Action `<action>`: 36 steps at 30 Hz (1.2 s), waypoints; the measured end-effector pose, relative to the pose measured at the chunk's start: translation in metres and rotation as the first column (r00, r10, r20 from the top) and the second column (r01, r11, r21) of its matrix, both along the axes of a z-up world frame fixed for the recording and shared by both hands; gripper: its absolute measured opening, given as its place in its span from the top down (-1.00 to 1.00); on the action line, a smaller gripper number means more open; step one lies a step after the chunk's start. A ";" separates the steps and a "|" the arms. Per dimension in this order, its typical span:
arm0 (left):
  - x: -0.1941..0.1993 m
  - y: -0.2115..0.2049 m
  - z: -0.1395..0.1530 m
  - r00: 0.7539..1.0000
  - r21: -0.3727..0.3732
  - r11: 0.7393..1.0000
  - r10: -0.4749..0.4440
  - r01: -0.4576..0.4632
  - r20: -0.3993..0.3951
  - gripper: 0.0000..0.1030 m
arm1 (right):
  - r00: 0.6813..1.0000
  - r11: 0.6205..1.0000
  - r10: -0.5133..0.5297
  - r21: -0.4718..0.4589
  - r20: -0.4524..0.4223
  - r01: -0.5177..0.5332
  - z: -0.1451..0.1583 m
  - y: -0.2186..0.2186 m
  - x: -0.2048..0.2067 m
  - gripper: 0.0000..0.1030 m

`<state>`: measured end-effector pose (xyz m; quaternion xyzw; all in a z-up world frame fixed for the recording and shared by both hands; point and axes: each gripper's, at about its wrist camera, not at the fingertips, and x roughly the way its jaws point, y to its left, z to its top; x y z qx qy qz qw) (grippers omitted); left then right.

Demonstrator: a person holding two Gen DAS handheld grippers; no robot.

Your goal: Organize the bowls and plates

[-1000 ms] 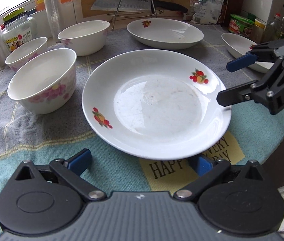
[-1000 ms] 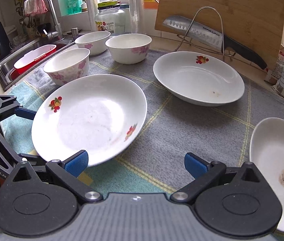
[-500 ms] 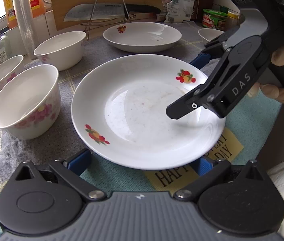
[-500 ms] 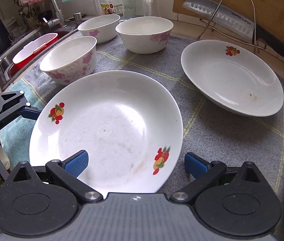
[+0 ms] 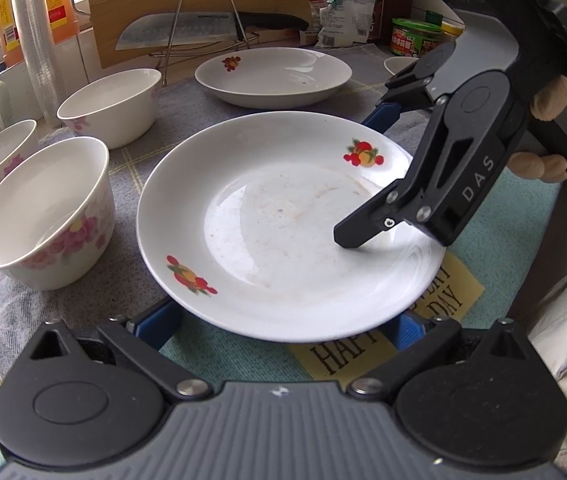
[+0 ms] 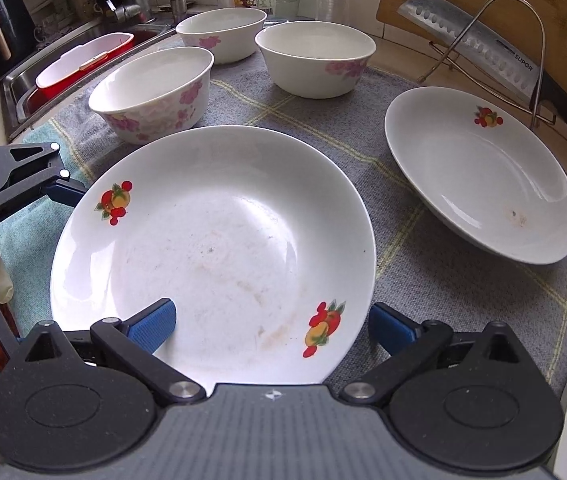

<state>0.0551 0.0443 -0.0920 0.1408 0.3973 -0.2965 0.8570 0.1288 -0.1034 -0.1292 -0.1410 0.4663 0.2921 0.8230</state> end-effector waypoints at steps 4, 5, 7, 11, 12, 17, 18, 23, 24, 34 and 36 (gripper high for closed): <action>-0.001 0.001 0.000 1.000 -0.006 1.000 0.004 -0.004 0.007 -0.99 | 1.000 1.000 0.027 -0.005 -0.006 -0.027 0.000 0.001 0.003 -1.00; -0.001 0.001 0.000 1.000 -0.007 1.000 0.003 -0.003 0.009 -0.99 | 0.999 0.999 0.035 -0.006 -0.007 -0.035 0.000 0.001 0.004 -1.00; -0.001 0.001 0.000 1.000 -0.009 1.000 0.000 0.000 0.013 -0.99 | 0.999 0.999 0.039 -0.007 -0.008 -0.039 0.000 0.003 0.007 -1.00; -0.002 0.002 0.000 1.000 -0.013 1.000 -0.018 0.018 0.020 -0.99 | 0.999 0.999 0.036 -0.004 -0.019 -0.036 0.001 0.006 0.010 -1.00; -0.001 0.002 0.000 0.999 -0.013 1.000 -0.025 0.025 0.021 -0.99 | 0.999 0.999 0.037 -0.001 -0.025 -0.037 0.001 0.006 0.011 -1.00; 0.001 0.002 0.000 0.998 -0.013 0.998 -0.057 0.057 0.024 -0.99 | 0.996 0.998 0.034 0.053 -0.082 -0.029 0.005 0.003 0.021 -1.00; 0.002 0.002 0.000 0.998 -0.014 0.998 -0.062 0.062 0.025 -0.99 | 0.995 0.998 0.031 0.060 -0.092 -0.026 0.006 0.002 0.023 -1.00; 0.003 0.003 -0.001 0.996 -0.017 0.997 -0.080 0.081 0.028 -0.99 | 0.988 0.994 0.013 0.110 -0.156 0.004 0.009 -0.004 0.035 -1.00; 0.003 0.003 -0.001 0.996 -0.018 0.996 -0.084 0.084 0.029 -0.99 | 0.985 0.993 0.010 0.121 -0.171 0.012 0.010 -0.005 0.037 -1.00; 0.001 0.006 -0.001 0.994 -0.022 0.994 -0.106 0.107 0.035 -0.99 | 0.952 0.976 -0.020 0.202 -0.306 0.085 0.012 -0.011 0.058 -1.00; 0.001 0.006 -0.001 0.994 -0.022 0.994 -0.108 0.109 0.036 -0.99 | 0.949 0.975 -0.023 0.202 -0.314 0.090 0.012 -0.010 0.059 -1.00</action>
